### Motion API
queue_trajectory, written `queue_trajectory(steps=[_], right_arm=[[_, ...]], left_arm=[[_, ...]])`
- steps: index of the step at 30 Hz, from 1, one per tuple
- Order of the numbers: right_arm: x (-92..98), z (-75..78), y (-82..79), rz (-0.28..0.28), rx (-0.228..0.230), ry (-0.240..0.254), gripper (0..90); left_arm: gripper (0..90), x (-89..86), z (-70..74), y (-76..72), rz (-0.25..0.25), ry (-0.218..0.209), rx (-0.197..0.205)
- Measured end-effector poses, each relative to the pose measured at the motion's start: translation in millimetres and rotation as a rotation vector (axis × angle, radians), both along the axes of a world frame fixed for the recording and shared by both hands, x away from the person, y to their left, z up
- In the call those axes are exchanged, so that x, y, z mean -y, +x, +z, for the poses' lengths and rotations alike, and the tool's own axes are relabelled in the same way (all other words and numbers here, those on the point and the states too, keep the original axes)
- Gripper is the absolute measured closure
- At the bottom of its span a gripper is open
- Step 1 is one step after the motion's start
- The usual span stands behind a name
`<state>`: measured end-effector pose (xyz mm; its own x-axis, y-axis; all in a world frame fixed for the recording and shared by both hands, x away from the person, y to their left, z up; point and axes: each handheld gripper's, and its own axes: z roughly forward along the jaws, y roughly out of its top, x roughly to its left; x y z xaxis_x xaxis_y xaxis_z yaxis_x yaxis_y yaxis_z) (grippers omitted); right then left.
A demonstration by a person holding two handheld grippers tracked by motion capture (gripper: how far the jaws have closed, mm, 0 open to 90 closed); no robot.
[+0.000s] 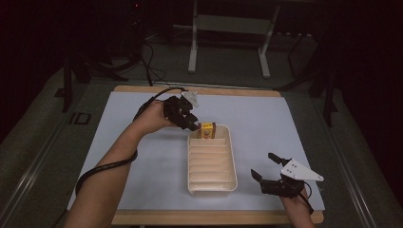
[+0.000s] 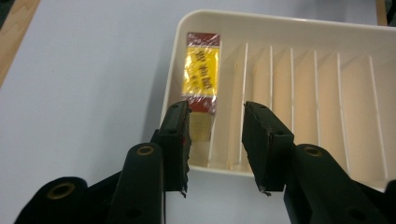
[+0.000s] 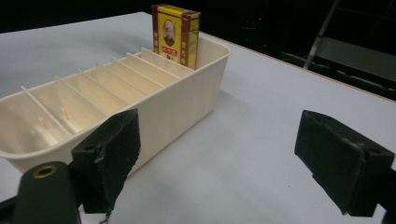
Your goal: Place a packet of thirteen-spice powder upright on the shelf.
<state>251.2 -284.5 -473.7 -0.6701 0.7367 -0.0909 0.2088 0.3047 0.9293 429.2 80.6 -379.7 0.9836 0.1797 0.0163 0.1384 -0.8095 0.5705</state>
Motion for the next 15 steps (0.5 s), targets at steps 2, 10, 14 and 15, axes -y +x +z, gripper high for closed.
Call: queue_trajectory(steps=[2, 10, 14, 15], right_arm=[[-0.3, -0.2, 0.0, 0.000, 0.000, -0.002, 14.3], [-0.9, -0.2, -0.1, -0.006, 0.002, -0.009, 14.3], [-1.0, -0.2, -0.4, -0.011, 0.002, -0.009, 14.3], [-1.0, -0.2, -0.5, -0.011, 0.002, -0.009, 14.3]], left_arm=[[61.9, -5.1, 1.0, -3.1, 0.014, -0.005, -0.010], [61.8, -22.5, 4.4, -14.8, 0.067, -0.011, -0.025], [61.8, -31.2, 6.9, -19.2, 0.100, -0.024, -0.044], [61.8, -33.0, 7.5, -20.9, 0.111, -0.023, -0.044]])
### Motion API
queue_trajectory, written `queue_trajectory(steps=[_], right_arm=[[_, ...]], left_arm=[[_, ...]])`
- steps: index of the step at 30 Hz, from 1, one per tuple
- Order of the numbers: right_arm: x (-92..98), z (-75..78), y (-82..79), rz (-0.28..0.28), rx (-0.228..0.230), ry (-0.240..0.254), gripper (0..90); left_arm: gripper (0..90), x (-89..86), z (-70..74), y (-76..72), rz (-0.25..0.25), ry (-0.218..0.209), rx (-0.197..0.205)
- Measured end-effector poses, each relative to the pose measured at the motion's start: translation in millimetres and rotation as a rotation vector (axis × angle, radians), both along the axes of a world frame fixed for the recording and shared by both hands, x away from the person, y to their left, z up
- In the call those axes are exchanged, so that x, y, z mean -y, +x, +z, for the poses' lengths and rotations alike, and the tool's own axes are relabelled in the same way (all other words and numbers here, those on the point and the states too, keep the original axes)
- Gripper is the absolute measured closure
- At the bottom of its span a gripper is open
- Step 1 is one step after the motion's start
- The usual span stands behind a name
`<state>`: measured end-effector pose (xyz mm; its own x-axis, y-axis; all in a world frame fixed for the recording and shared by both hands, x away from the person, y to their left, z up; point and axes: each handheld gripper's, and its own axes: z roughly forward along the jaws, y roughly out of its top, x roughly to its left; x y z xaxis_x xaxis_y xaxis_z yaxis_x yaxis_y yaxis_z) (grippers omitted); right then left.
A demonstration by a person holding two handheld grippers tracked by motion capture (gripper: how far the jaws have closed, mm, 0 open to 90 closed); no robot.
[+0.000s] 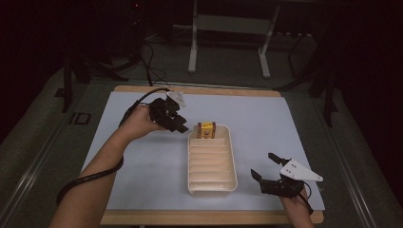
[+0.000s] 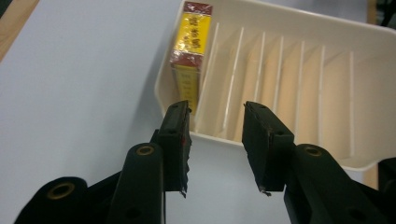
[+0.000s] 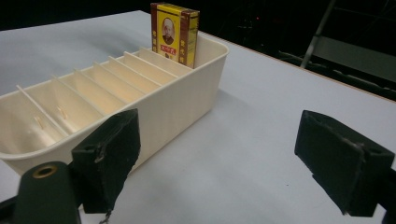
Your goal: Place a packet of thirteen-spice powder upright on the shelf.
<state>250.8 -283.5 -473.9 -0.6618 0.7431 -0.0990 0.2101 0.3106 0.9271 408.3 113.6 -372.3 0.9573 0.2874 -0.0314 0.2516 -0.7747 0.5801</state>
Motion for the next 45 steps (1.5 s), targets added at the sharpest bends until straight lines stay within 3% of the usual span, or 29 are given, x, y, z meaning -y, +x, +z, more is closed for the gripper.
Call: queue_trajectory(steps=[4, 10, 14, 19, 22, 25, 27, 31, 33, 36, 38, 45], right_arm=[[-0.1, -0.3, 0.4, 0.000, 0.001, -0.002, 14.3], [-1.6, -0.4, 0.1, 0.003, -0.003, -0.004, 14.3], [-2.0, -0.6, 0.1, 0.003, -0.003, -0.004, 14.3], [-2.3, -0.6, 0.0, 0.003, -0.005, -0.007, 14.3], [-2.2, -0.3, -0.1, 0.004, -0.001, -0.008, 14.3], [-2.8, -0.3, -0.4, 0.004, -0.002, -0.008, 14.3], [-3.0, -0.4, -0.4, 0.003, -0.003, -0.010, 14.3], [-2.9, -0.7, 0.0, 0.002, -0.003, -0.010, 14.3], [-2.7, -0.4, -0.2, 0.002, -0.003, -0.007, 14.3], [-2.6, -0.1, -0.6, 0.002, 0.000, -0.008, 14.3], [-2.6, 0.0, -0.8, 0.000, 0.003, -0.008, 14.3], [-2.8, -0.2, -1.1, -0.004, 0.001, -0.007, 14.2]], left_arm=[[61.7, -7.7, 1.6, -5.8, 0.029, -0.004, -0.014], [61.2, -22.7, -1.1, -14.9, 0.079, -0.059, -0.024], [56.3, -29.6, -8.6, -22.5, 0.107, -0.021, -0.017], [53.6, -39.3, -16.7, -33.5, 0.169, -0.026, -0.017], [49.7, -43.9, -21.9, -40.2, 0.220, -0.051, -0.013], [47.7, -48.4, -25.6, -47.7, 0.239, -0.065, -0.012], [38.1, -50.4, -28.9, -53.1, 0.258, -0.087, -0.011], [19.9, -55.0, -33.6, -60.1, 0.267, -0.126, -0.049], [13.2, -56.9, -37.2, -64.4, 0.294, -0.129, -0.040], [3.6, -60.5, -46.0, -69.8, 0.347, -0.155, -0.062], [2.2, -61.9, -52.9, -76.2, 0.382, -0.144, -0.036], [2.2, -70.1, -63.5, -92.9, 0.428, -0.127, -0.004]])
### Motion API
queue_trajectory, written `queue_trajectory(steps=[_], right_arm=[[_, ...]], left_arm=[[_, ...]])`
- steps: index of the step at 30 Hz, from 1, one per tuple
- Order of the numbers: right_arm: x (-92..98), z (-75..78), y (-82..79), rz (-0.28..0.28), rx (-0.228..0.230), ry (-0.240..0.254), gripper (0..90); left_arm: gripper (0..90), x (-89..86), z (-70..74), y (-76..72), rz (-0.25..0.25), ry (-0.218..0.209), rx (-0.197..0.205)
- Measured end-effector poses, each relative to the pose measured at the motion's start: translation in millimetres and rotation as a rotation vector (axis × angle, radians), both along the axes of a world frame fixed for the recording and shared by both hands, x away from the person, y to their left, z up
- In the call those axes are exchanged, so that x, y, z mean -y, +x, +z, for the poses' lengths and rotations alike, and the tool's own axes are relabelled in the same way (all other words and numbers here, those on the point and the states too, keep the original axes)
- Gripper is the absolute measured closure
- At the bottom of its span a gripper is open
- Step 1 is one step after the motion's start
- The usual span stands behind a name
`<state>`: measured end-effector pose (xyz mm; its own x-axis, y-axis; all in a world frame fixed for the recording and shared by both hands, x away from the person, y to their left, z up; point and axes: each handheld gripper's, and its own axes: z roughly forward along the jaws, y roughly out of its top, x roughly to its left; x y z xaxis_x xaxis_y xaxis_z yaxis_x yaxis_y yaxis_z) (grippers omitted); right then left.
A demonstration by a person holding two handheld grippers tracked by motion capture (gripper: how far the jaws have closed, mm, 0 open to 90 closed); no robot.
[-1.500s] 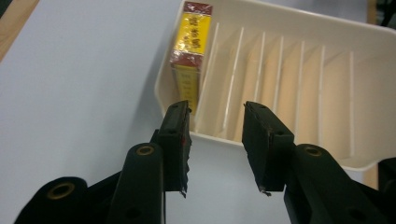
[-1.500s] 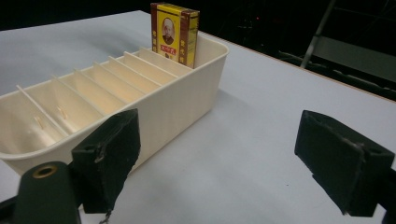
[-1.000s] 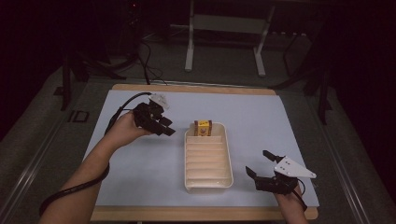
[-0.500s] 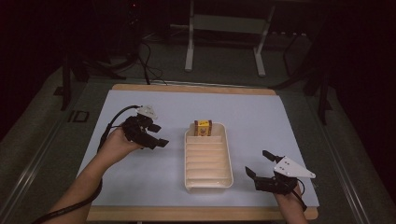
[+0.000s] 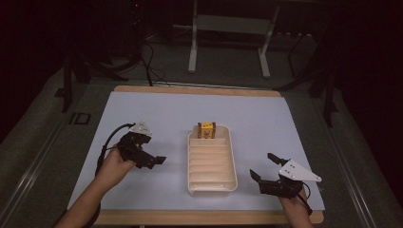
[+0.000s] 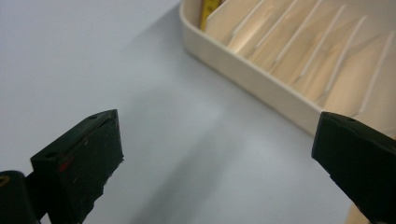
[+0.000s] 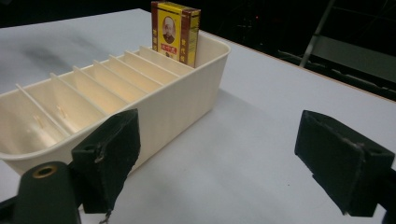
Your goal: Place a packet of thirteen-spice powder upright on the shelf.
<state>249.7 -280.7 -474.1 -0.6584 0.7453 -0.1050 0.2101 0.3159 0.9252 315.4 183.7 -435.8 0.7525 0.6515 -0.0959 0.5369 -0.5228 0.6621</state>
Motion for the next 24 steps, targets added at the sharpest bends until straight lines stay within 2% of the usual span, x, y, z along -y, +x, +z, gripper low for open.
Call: queue_trajectory(steps=[3, 9, 12, 14, 15, 16, 19, 24], right_arm=[[0.4, -0.1, 0.0, -0.003, 0.002, 0.000, 14.2], [0.4, 0.0, 0.0, -0.009, 0.007, -0.002, 14.2], [0.3, 0.0, -0.4, -0.010, 0.009, -0.005, 14.2], [0.4, -0.2, -0.2, -0.007, 0.007, -0.002, 14.2], [0.4, -0.2, -0.2, -0.006, 0.006, 0.000, 14.2], [0.6, -0.1, -0.3, -0.005, 0.006, 0.005, 14.2], [0.9, 0.1, -0.3, -0.007, 0.008, 0.004, 14.2], [1.0, -0.3, -0.1, -0.008, 0.012, 0.008, 14.2]], left_arm=[[2.2, -5.1, -2.2, -4.9, 0.055, -0.006, -0.005], [2.2, -7.1, -10.8, -19.9, 0.153, -0.027, 0.027], [2.2, -4.4, -18.7, -28.5, 0.167, -0.054, 0.036], [2.2, -1.1, -23.9, -33.9, 0.159, -0.029, 0.049], [2.2, -0.3, -26.5, -36.5, 0.154, -0.030, 0.056], [2.2, -0.3, -29.8, -39.7, 0.157, -0.052, 0.067], [2.2, -0.7, -36.6, -44.5, 0.169, -0.074, 0.061], [2.2, -2.5, -48.5, -56.4, 0.221, -0.109, 0.079]])
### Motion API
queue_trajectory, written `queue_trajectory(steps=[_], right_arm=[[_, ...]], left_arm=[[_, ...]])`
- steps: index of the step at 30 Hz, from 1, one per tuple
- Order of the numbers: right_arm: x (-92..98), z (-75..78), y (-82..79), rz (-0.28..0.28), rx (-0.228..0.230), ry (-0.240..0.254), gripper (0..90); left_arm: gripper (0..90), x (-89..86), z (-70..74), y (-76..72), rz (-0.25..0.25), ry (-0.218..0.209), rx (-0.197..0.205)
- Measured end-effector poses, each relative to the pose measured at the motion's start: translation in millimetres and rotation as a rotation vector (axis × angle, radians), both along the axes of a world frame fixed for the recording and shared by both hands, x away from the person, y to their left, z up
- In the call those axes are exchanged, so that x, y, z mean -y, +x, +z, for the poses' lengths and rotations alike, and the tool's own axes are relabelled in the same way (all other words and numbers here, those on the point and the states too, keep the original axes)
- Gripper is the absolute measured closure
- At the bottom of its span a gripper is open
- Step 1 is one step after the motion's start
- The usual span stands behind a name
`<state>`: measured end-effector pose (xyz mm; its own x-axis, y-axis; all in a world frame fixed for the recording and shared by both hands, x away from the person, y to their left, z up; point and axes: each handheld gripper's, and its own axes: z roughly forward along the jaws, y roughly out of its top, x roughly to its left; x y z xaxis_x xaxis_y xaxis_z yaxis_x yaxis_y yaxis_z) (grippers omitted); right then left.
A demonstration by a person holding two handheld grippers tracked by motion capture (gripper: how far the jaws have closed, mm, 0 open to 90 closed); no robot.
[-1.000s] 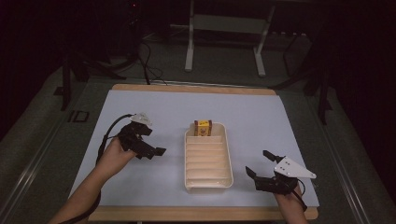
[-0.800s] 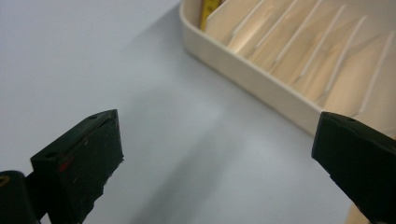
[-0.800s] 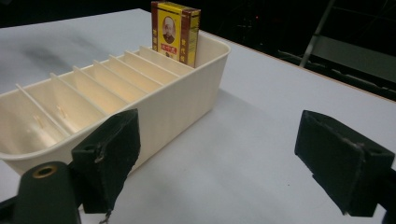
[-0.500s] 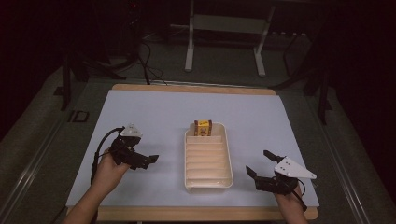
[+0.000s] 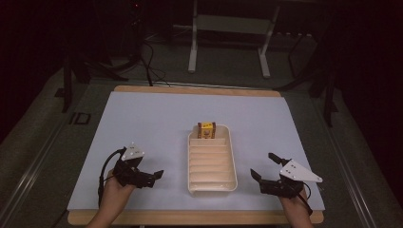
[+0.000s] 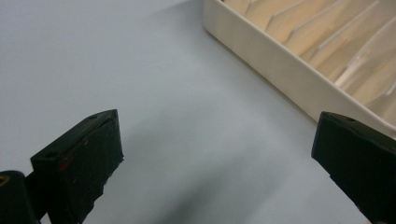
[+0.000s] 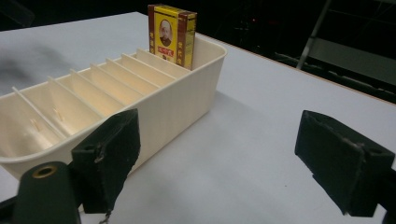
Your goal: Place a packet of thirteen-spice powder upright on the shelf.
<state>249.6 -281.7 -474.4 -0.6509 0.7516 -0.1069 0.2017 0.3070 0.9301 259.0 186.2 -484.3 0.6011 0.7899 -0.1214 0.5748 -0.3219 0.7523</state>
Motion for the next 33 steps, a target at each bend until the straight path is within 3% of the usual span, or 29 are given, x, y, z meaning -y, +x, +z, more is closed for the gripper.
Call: queue_trajectory(steps=[4, 7, 13, 15, 26, 33], right_arm=[[-0.2, 0.1, -0.4, -0.007, 0.006, -0.009, 14.2], [0.2, 0.1, -0.4, -0.010, 0.011, -0.014, 14.2], [1.2, 0.2, 0.0, -0.012, 0.012, -0.009, 14.2], [1.6, 0.3, 0.0, -0.013, 0.012, -0.008, 14.2], [5.4, 1.0, 0.2, -0.022, 0.015, -0.002, 14.2], [6.3, -0.5, 2.6, -0.019, 0.004, 0.009, 14.2]], left_arm=[[2.3, -3.4, -4.5, -5.7, 0.016, -0.030, -0.003], [2.2, -4.4, -5.8, -11.7, 0.009, -0.007, 0.006], [2.2, -10.0, -10.9, -25.8, 0.002, -0.006, 0.026], [2.2, -10.9, -11.2, -28.9, 0.003, 0.019, 0.039], [2.3, -7.8, -9.9, -28.1, 0.007, -0.011, 0.058], [2.3, -6.2, -8.5, -28.6, 0.015, -0.002, 0.067]])
